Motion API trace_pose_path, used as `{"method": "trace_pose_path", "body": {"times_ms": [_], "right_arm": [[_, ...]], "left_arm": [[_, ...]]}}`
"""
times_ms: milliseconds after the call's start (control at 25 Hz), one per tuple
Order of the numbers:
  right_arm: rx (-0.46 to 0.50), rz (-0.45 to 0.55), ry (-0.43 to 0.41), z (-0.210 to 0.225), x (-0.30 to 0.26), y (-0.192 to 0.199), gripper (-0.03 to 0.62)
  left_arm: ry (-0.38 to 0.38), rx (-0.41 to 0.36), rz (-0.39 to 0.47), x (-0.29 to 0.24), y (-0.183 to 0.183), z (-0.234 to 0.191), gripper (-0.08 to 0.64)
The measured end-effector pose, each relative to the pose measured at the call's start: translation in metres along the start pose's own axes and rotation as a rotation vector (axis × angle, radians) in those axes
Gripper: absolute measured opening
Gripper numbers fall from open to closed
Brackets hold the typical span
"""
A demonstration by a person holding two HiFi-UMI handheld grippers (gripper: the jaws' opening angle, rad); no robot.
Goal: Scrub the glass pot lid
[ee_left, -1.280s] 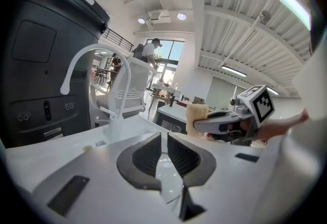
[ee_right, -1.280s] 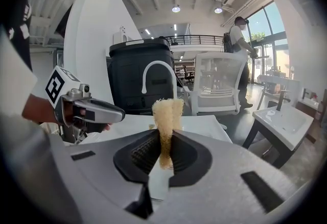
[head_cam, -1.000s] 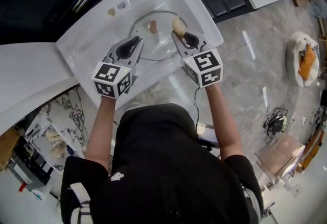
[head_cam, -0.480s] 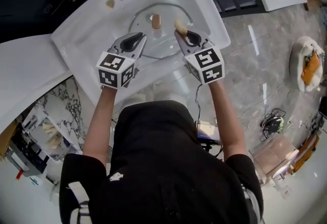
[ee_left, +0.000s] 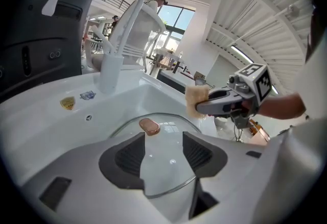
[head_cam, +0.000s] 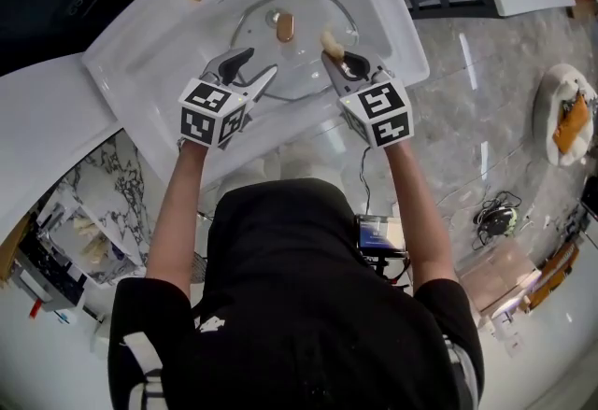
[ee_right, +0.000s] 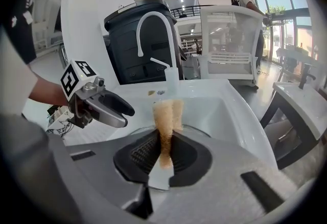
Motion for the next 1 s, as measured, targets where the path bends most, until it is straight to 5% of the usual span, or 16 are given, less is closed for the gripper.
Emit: {"method": "trace_pose_path", "body": {"times_ms": [360,1000], "right_arm": [[-0.004,-0.042,0.000,0.007,-0.012,0.013,0.021],[-0.001,-0.106,-0.010,0.009,-0.020,0.039,0.021]], "left_arm": [[0.080,-0.018,-0.130,-0.021,0.026,-0.010,0.284],[0.137,-0.052,-0.230,-0.054,0.045,-0.012,0.295]]}}
Point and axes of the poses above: the fingertips, and each gripper's own axes: x backward along the fingers, z to its right, y out of its underside, the point moved 7 cm from there along x, backward along the fingers, and after that the axes turned 5 degrees about -x, right-handed, at the moved point
